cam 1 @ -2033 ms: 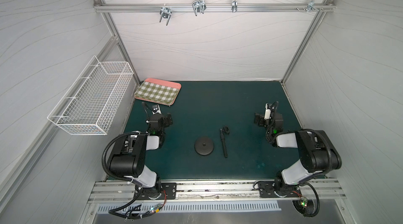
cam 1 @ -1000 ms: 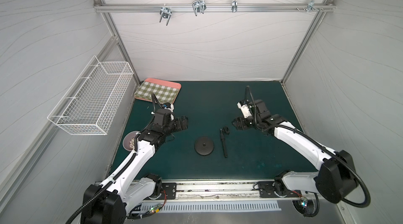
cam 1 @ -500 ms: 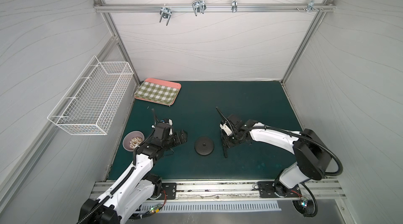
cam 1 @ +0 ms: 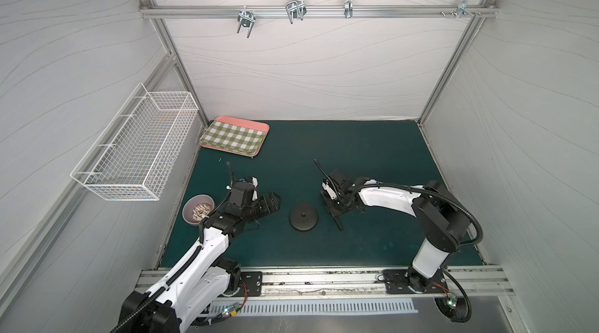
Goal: Assemble a microphone stand
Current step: Pick up the microphone stand pole from the center of the board.
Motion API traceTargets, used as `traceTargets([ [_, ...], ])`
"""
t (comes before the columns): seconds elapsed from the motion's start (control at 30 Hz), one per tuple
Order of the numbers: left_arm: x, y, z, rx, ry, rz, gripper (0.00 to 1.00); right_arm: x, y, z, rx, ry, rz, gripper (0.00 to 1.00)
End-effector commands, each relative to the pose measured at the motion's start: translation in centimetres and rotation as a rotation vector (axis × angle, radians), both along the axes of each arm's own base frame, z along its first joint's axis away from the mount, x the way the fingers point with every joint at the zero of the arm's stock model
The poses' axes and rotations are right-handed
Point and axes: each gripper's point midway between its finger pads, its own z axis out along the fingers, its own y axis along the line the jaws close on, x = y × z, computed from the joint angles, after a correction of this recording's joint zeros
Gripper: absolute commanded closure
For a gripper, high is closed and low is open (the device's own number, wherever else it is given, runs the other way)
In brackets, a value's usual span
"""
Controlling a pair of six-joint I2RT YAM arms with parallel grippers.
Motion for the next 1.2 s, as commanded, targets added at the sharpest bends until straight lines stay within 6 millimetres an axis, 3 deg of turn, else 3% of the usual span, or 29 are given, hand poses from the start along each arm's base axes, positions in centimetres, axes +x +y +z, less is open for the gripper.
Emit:
traceTargets([
  [0.0,1.2,-0.9,2.1,-0.052,-0.051,-0.004,0.04,0.0,-0.6,-0.7,-0.025,-0.024,0.001,0.93],
  [0.07,1.4,-1.2,2.8,-0.065,-0.061,-0.016,0.04,0.1,-0.5,0.3,0.008,-0.067,0.021,0.91],
  [0.17,1.7,-2.0,4.4,-0.094,-0.087,-0.048,0.04,0.2,0.3,3.5,0.132,-0.177,0.079,0.91],
  [0.33,2.2,-3.5,8.7,-0.163,-0.166,-0.119,0.05,0.2,1.5,10.5,0.356,-0.401,0.17,0.91],
  [0.47,2.4,-4.6,12.4,-0.208,-0.239,-0.179,0.05,0.0,2.1,14.2,0.486,-0.519,0.212,0.9],
  [0.7,1.9,-5.5,15.7,-0.268,-0.289,-0.233,0.07,-0.3,5.3,15.9,0.696,-0.567,0.274,0.91],
  [0.97,0.6,-5.2,18.4,-0.268,-0.308,-0.244,0.09,-0.6,8.7,18.5,0.842,-0.768,0.382,0.91],
  [1.17,-0.7,-5.2,18.8,-0.275,-0.294,-0.24,0.13,-1.2,9.9,19.2,0.933,-0.868,0.419,0.91],
])
